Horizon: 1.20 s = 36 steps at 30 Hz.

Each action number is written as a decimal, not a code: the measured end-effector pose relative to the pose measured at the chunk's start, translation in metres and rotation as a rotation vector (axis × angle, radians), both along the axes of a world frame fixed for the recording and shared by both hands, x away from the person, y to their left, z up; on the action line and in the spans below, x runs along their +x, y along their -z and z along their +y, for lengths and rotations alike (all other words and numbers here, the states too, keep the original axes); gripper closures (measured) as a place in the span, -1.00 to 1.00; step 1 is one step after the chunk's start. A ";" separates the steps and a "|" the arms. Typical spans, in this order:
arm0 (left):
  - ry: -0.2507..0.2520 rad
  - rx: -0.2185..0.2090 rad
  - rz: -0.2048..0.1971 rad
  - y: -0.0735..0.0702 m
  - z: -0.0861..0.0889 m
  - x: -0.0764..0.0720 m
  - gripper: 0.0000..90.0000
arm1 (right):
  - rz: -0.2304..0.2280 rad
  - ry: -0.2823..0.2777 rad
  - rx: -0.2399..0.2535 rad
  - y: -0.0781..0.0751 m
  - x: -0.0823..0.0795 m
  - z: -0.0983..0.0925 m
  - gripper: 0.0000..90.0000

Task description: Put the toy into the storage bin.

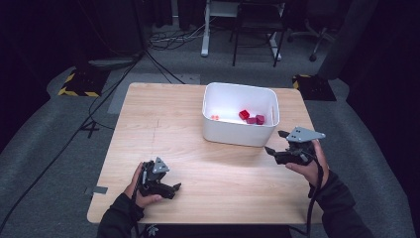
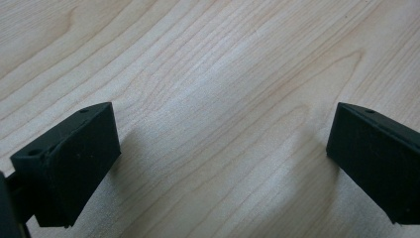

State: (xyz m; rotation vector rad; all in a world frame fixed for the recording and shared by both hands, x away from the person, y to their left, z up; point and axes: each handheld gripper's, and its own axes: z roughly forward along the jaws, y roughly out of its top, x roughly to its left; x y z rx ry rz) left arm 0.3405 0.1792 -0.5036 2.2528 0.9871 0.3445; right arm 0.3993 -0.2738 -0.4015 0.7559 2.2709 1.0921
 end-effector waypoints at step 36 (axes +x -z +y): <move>-0.002 0.000 0.000 0.000 0.000 0.000 -0.99 | 0.177 0.001 -0.048 0.079 -0.031 -0.024 -0.56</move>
